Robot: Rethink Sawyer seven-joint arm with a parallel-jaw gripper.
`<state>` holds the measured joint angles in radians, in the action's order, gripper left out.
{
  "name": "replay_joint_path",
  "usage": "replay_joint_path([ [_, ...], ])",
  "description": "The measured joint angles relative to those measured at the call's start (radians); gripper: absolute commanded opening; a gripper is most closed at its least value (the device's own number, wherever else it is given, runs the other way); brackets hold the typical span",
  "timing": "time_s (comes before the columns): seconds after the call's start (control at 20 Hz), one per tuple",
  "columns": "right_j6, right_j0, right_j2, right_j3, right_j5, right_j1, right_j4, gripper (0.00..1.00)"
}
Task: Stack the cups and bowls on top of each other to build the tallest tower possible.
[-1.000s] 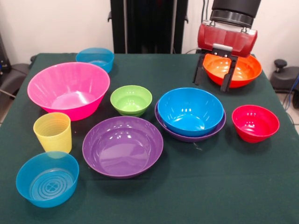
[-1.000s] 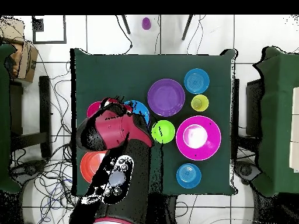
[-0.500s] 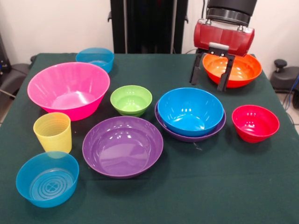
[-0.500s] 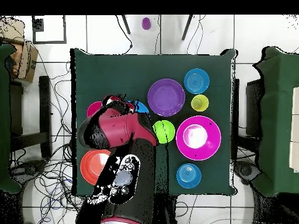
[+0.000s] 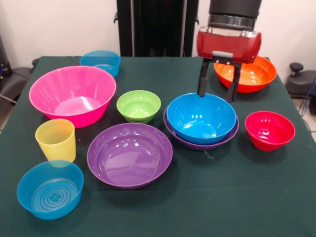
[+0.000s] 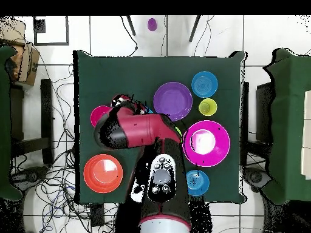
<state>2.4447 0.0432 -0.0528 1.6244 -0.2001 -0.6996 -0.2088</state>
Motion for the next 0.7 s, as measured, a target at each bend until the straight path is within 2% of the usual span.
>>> replay_joint_path([
  [0.35,0.0,0.08,0.068,0.012,-0.016,-0.01,-0.004,1.0],
  [0.7,0.0,0.139,0.131,0.013,-0.03,-0.024,-0.047,1.0],
])
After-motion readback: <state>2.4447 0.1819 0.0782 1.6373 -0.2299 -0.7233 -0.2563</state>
